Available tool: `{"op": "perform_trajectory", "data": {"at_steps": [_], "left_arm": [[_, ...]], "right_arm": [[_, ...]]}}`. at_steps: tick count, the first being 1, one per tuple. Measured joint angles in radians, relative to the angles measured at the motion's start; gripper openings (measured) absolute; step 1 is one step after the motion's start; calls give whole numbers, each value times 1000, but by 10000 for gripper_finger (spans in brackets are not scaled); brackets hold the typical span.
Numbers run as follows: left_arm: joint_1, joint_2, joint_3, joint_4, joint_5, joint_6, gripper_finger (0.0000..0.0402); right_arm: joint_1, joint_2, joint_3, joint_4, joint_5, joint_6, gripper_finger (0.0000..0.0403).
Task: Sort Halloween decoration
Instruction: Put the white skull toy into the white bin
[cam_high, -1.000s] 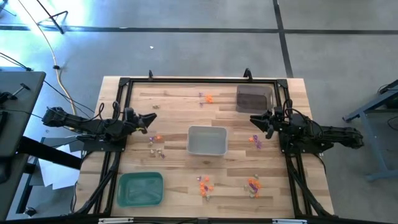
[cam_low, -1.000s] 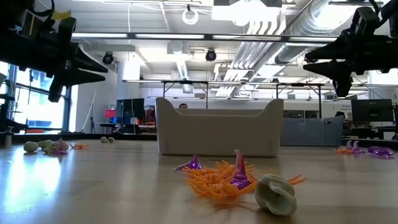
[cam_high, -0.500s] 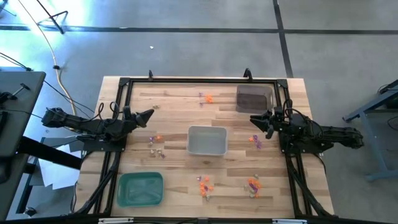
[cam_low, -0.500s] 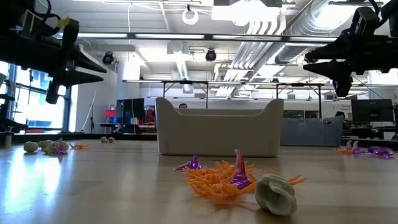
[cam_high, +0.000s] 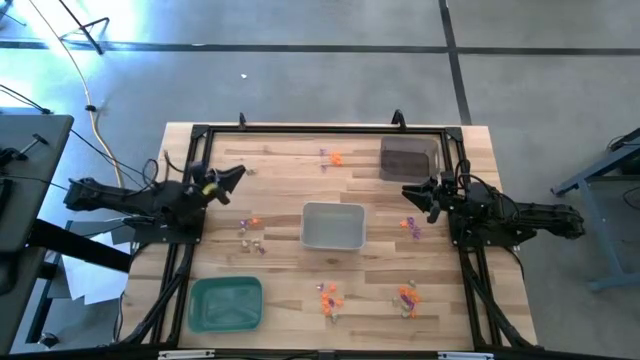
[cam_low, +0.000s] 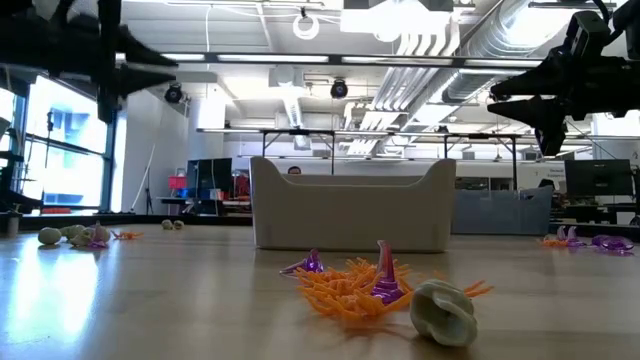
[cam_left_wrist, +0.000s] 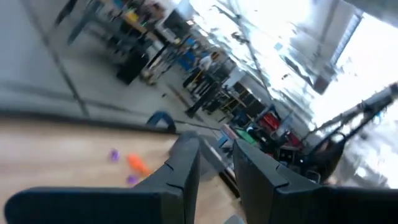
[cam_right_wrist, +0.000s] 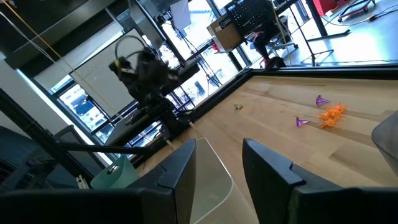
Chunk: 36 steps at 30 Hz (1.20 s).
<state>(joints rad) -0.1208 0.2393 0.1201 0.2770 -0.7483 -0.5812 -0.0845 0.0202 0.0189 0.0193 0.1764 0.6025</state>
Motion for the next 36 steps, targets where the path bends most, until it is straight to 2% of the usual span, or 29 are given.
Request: {"op": "perform_trajectory", "data": {"at_steps": [2, 5, 12, 15, 17, 22, 24, 29, 36], "left_arm": [[7, 11, 68, -54, 28, 94, 83], [10, 38, 207, -281, 33, 162, 83], [13, 200, 574, -1015, 32, 85, 83], [27, 285, 682, -1186, 55, 47, 83], [39, 339, 725, -1267, 112, 84, 83], [81, 458, 752, -1345, 306, 287, 83], [96, 503, 752, -1348, 351, 385, 83], [158, 603, 752, -1361, 330, 591, 83], [333, 717, 738, -1347, 363, 681, 83]], "right_arm": [[0, 0, 0, 0, 0, 0, 126], [0, 0, 0, 0, 0, 0, 126], [0, 0, 0, 0, 0, 0, 126], [0, 0, 0, 0, 0, 0, 126], [0, 0, 0, 0, 0, 0, 126], [0, 0, 0, 0, 0, 0, 126], [0, 0, 0, 0, 0, 0, 126], [0, 0, 0, 0, 0, 0, 126], [0, 0, 0, 0, 0, 0, 126]]}}
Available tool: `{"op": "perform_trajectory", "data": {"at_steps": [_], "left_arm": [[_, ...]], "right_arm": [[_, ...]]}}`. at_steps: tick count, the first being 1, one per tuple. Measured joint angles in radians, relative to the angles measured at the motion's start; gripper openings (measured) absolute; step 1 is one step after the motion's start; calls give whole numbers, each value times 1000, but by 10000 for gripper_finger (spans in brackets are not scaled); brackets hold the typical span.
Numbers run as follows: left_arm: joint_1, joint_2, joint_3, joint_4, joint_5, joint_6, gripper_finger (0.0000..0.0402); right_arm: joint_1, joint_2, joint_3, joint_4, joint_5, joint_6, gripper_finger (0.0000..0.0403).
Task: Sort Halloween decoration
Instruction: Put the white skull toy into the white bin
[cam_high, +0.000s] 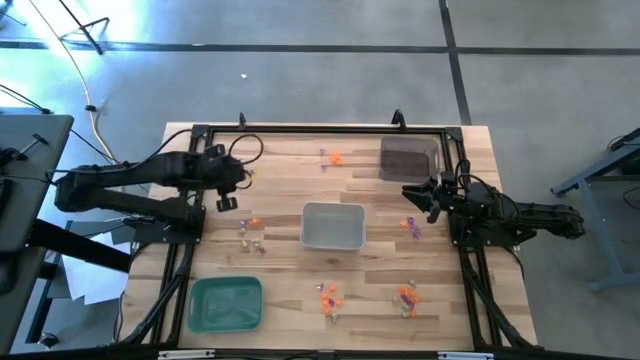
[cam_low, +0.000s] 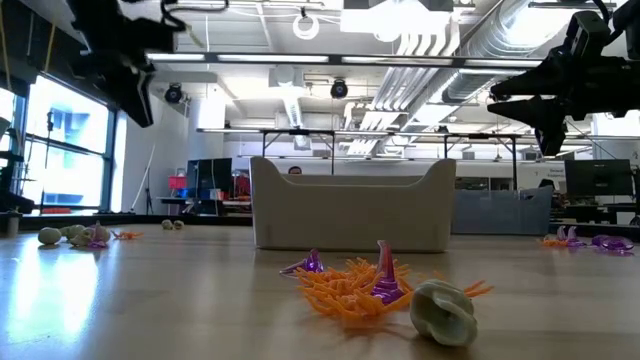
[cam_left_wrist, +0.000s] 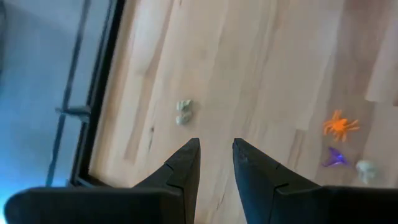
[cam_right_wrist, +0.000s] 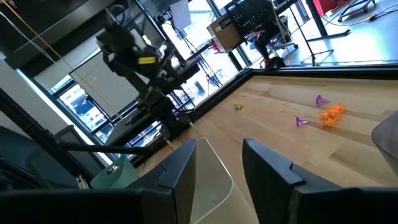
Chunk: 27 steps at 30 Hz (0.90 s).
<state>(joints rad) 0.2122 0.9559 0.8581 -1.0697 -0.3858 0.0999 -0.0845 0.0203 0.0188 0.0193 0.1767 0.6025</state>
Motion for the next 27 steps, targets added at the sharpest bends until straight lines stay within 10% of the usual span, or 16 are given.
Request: {"op": "perform_trajectory", "data": {"at_steps": [27], "left_arm": [[426, 288, -95, 235, 238, 102, 83]], "right_arm": [[0, 0, 0, 0, 0, 0, 126]]}}
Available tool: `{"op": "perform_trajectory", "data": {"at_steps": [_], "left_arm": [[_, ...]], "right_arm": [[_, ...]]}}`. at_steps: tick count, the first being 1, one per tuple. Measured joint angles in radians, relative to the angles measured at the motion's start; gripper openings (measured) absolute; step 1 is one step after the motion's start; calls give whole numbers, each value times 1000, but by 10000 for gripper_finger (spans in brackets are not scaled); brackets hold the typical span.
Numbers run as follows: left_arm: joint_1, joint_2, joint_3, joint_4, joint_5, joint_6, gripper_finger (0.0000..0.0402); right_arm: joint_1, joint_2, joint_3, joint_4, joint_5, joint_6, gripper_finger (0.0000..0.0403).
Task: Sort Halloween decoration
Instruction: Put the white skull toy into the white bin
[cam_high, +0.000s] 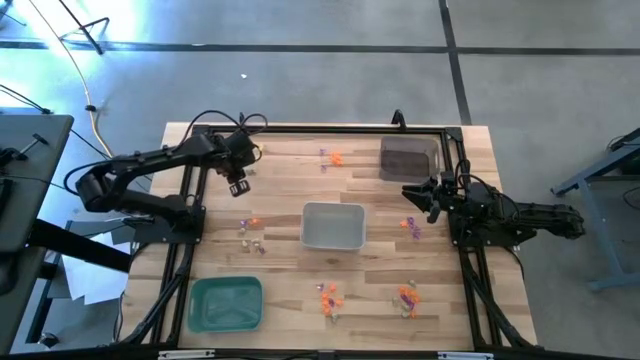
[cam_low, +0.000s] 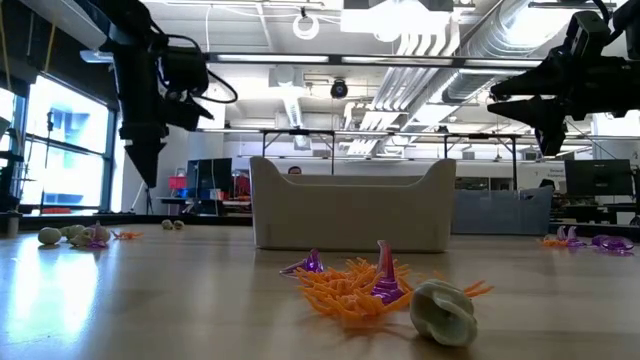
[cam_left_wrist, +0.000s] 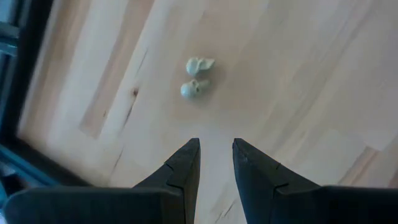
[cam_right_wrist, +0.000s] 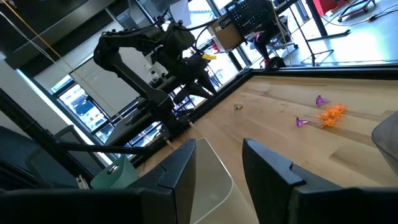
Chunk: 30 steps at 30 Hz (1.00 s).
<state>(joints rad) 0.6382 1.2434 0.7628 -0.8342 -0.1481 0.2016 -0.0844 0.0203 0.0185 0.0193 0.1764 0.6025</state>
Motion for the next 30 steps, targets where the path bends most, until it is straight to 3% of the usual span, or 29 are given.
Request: {"op": "perform_trajectory", "data": {"at_steps": [3, 7, 18, 30], "left_arm": [[-1, 27, 0, 33, 61, -17, 83], [13, 72, 0, 59, 16, -34, 83], [31, 224, 0, 145, 14, -148, 96], [31, 249, 0, 186, -24, -231, 116]], "right_arm": [[0, 0, 0, 0, 0, 0, 126], [0, 0, 0, 0, 0, 0, 126], [0, 0, 0, 0, 0, 0, 126], [0, 0, 0, 0, 0, 0, 126]]}}
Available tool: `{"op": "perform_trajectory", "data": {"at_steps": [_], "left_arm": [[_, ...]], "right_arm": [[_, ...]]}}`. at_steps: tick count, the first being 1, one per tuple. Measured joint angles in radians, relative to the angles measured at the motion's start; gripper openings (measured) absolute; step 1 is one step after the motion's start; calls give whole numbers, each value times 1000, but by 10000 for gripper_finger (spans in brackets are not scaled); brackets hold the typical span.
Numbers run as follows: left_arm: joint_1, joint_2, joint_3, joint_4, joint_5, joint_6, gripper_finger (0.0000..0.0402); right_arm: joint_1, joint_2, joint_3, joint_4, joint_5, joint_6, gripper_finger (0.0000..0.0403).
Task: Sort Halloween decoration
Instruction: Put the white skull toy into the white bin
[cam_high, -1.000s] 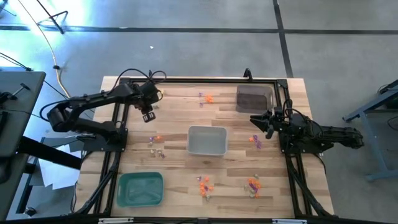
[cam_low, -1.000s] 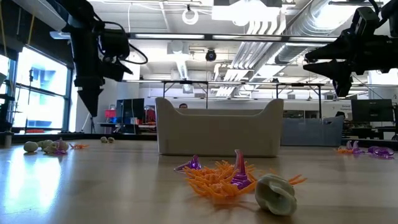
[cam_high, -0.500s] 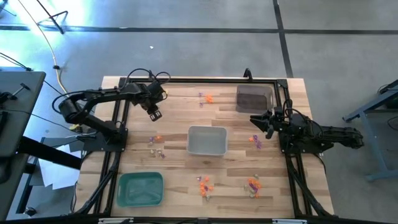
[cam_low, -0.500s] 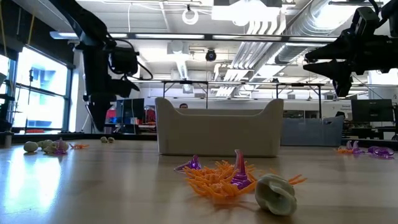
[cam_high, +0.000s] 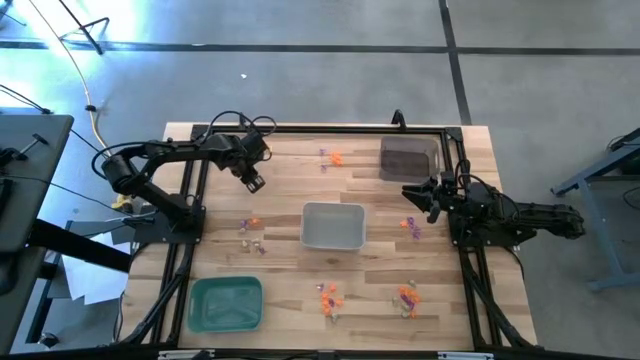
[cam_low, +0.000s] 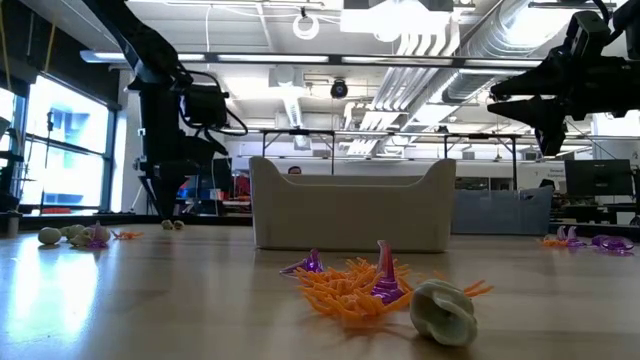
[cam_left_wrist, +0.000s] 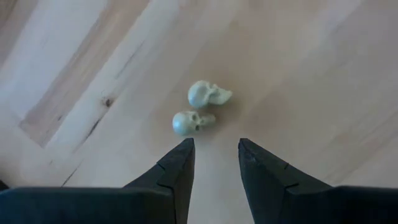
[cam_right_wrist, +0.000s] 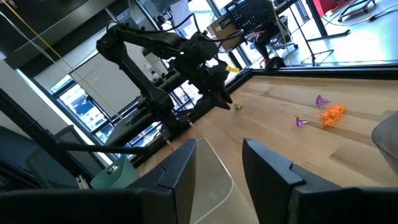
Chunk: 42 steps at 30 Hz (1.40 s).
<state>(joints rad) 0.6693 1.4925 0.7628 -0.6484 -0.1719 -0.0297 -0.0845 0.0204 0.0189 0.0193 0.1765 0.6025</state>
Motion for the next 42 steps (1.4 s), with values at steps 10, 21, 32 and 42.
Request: {"op": "perform_trajectory", "data": {"at_steps": [10, 21, 32, 42], "left_arm": [[26, 0, 0, 48, -48, 47, 137], [51, 34, 0, 44, -13, 78, 138], [43, 117, 4, 67, -17, 87, 138], [43, 110, 1, 74, -19, 87, 138]], "right_arm": [[0, 0, 0, 0, 0, 0, 126], [0, 0, 0, 0, 0, 0, 126], [0, 0, 0, 0, 0, 0, 126], [0, 0, 0, 0, 0, 0, 126]]}}
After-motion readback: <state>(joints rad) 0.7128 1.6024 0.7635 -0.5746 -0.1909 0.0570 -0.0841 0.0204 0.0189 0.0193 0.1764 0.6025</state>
